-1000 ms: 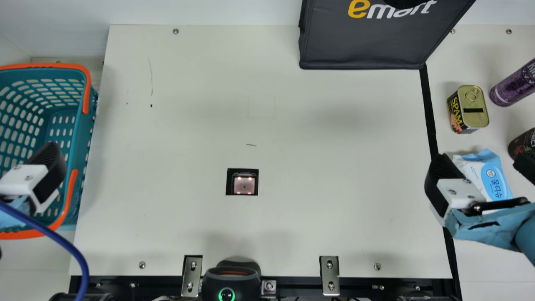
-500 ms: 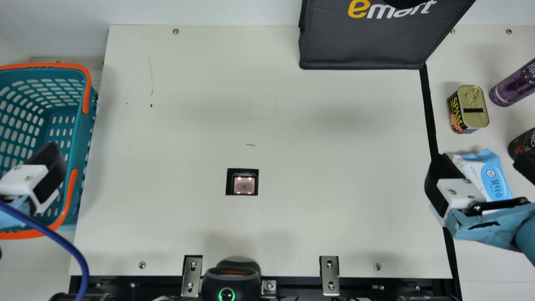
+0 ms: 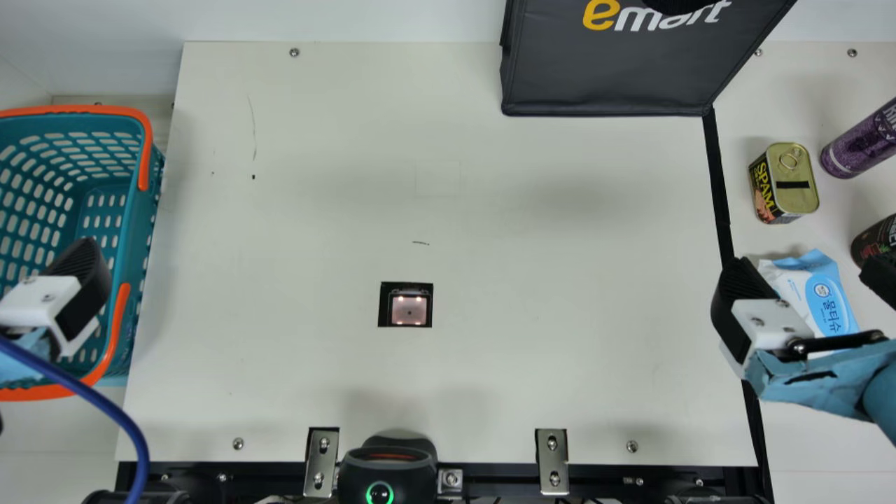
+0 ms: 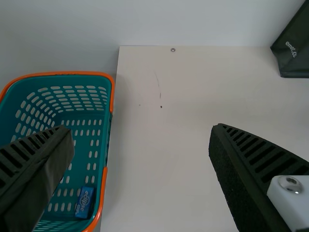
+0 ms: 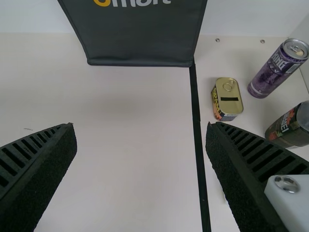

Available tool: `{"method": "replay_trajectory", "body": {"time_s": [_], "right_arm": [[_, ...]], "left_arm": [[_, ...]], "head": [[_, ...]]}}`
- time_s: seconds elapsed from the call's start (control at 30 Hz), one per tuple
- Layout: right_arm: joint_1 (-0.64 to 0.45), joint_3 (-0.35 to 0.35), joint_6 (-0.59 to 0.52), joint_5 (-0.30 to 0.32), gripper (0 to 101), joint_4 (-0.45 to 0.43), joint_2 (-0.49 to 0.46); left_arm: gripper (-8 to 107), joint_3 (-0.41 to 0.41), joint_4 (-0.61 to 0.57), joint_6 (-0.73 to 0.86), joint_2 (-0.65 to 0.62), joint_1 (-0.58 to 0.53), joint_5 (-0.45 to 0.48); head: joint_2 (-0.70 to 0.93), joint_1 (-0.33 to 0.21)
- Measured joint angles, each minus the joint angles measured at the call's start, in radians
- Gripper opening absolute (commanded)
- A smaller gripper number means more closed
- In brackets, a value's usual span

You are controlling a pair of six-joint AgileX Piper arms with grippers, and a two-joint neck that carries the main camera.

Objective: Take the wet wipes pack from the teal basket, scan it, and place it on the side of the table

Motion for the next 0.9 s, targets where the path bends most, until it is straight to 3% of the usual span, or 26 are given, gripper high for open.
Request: {"method": "replay_trajectory", "body": {"time_s": [0.9], "right_arm": [[0.000,0.000,0.000,0.000,95,0.000,0.000]], "left_arm": [[90,0.000,0.000,0.000,0.000,0.000,0.000]], "head": [[0.000,0.000]]}}
